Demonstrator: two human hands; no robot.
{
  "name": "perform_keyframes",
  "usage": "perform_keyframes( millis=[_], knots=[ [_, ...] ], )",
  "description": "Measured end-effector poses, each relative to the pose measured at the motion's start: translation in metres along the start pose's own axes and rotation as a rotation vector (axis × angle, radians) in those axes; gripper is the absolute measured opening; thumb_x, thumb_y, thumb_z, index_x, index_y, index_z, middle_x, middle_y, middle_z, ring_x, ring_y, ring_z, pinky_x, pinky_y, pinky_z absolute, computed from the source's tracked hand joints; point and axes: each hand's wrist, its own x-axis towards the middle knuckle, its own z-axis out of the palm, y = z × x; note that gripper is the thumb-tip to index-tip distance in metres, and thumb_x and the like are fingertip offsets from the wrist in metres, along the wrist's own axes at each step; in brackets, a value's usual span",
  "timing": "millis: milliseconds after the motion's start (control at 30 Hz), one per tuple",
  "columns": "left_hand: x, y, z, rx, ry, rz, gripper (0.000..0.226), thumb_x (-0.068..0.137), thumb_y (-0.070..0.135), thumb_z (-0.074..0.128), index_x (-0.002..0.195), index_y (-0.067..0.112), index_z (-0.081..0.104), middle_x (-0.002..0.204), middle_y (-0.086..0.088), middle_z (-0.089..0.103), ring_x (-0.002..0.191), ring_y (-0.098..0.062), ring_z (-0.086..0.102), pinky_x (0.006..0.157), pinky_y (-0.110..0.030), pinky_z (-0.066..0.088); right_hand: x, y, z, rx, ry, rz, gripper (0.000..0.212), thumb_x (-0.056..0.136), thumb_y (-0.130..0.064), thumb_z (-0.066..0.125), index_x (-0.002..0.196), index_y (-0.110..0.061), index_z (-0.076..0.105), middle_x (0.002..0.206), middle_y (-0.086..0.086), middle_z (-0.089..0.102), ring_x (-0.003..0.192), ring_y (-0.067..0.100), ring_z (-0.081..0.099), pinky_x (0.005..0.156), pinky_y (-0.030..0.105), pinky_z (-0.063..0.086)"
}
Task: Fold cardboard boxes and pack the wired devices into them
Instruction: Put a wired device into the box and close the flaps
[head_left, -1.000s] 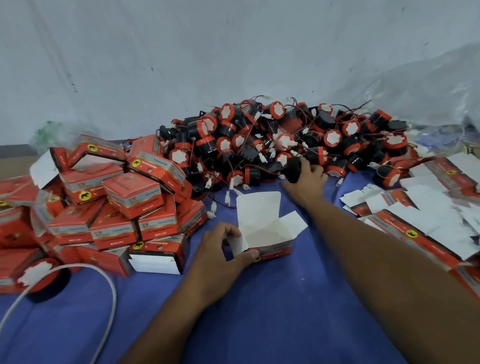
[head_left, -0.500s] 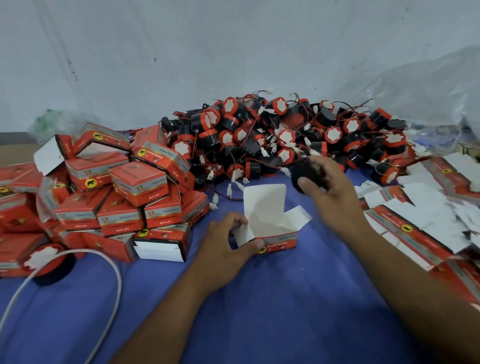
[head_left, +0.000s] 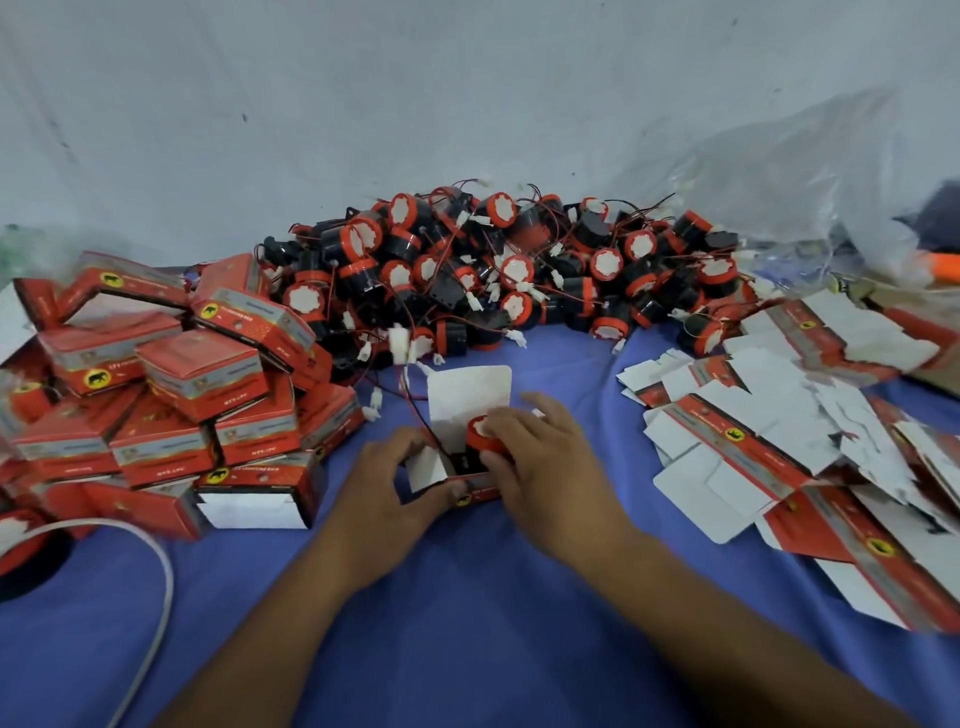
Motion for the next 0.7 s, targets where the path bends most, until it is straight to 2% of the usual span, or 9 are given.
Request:
perform_keyframes(
  millis=[67, 133, 267, 333, 400, 467, 533, 633, 700],
  knots=[
    [-0.001, 0.001, 0.000, 0.049, -0.006, 0.007, 0.029, 0.085, 0.037, 0.073, 0.098, 0.056, 0.055, 0.105, 0.032, 0.055, 0.099, 0.004, 0.051, 0.078, -0.005, 0.037, 0.001, -0.003, -0.005, 0.173, -0.032, 0.185, 0.016, 0.095, -0.020, 0.063, 0.100, -0.006, 0.068, 0.104, 0.003, 0.069, 0.101, 0.030, 0.054, 0.095, 0.042, 0.042],
    [-0.003, -0.001, 0.000, 0.096, -0.013, -0.010, 0.032, 0.087, 0.034, 0.073, 0.095, 0.058, 0.054, 0.103, 0.035, 0.053, 0.098, 0.005, 0.047, 0.077, -0.004, 0.035, 0.003, -0.001, -0.007, 0.210, -0.097, 0.218, 0.013, 0.093, -0.022, 0.065, 0.097, -0.009, 0.066, 0.100, 0.001, 0.066, 0.095, 0.030, 0.054, 0.088, 0.043, 0.042],
    [-0.002, 0.004, 0.002, 0.079, -0.018, 0.007, 0.013, 0.092, 0.043, 0.062, 0.099, 0.032, 0.064, 0.095, 0.014, 0.062, 0.094, -0.002, 0.051, 0.079, -0.016, 0.039, 0.007, -0.001, -0.010, 0.208, -0.138, 0.179, 0.015, 0.097, -0.028, 0.058, 0.093, -0.016, 0.066, 0.094, -0.007, 0.063, 0.094, 0.025, 0.053, 0.089, 0.042, 0.041],
    [0.000, 0.008, 0.002, 0.013, 0.018, 0.052, 0.031, 0.095, 0.041, 0.046, 0.096, 0.021, 0.069, 0.093, 0.003, 0.066, 0.094, -0.006, 0.054, 0.083, -0.019, 0.041, 0.005, -0.002, -0.009, 0.170, -0.125, 0.164, 0.022, 0.099, -0.037, 0.055, 0.095, -0.020, 0.069, 0.101, -0.011, 0.064, 0.102, 0.022, 0.051, 0.089, 0.037, 0.036],
    [0.000, 0.011, 0.001, -0.007, 0.036, 0.014, 0.032, 0.098, 0.036, 0.040, 0.097, 0.024, 0.070, 0.097, 0.006, 0.066, 0.097, -0.001, 0.054, 0.090, -0.017, 0.039, 0.005, -0.002, -0.010, 0.136, -0.118, 0.108, 0.026, 0.099, -0.037, 0.056, 0.096, -0.017, 0.074, 0.108, -0.006, 0.066, 0.104, 0.025, 0.050, 0.089, 0.036, 0.035],
    [0.000, 0.010, 0.001, 0.041, -0.021, -0.010, 0.045, 0.097, 0.042, 0.038, 0.094, 0.012, 0.072, 0.094, -0.003, 0.064, 0.095, -0.011, 0.055, 0.091, -0.033, 0.043, 0.008, -0.003, -0.014, 0.167, -0.146, -0.010, 0.026, 0.099, -0.028, 0.059, 0.091, -0.011, 0.076, 0.099, 0.002, 0.068, 0.096, 0.026, 0.054, 0.089, 0.037, 0.039],
    [-0.001, 0.008, 0.000, 0.013, -0.057, -0.038, 0.046, 0.098, 0.045, 0.044, 0.100, 0.010, 0.074, 0.105, -0.004, 0.063, 0.103, -0.015, 0.059, 0.093, -0.037, 0.046, 0.010, -0.005, -0.017, 0.298, -0.136, -0.050, 0.021, 0.098, -0.020, 0.062, 0.083, -0.008, 0.072, 0.085, -0.002, 0.065, 0.083, 0.015, 0.052, 0.079, 0.026, 0.040],
    [-0.001, 0.007, -0.002, -0.066, -0.047, -0.084, 0.025, 0.100, 0.025, 0.055, 0.108, 0.013, 0.076, 0.120, 0.002, 0.063, 0.111, -0.011, 0.061, 0.097, -0.035, 0.050, 0.014, -0.005, -0.021, 0.553, -0.110, 0.159, 0.016, 0.098, -0.026, 0.062, 0.112, -0.016, 0.064, 0.096, -0.014, 0.064, 0.079, 0.003, 0.054, 0.072, 0.011, 0.039],
    [0.000, 0.007, -0.002, -0.062, -0.045, -0.134, 0.022, 0.099, 0.018, 0.057, 0.101, 0.011, 0.078, 0.115, 0.004, 0.066, 0.105, -0.010, 0.064, 0.093, -0.042, 0.052, 0.016, -0.004, -0.022, 0.689, -0.086, 0.237, 0.006, 0.098, -0.024, 0.062, 0.104, -0.021, 0.063, 0.085, -0.018, 0.066, 0.075, 0.002, 0.062, 0.067, 0.010, 0.044]
  ],
)
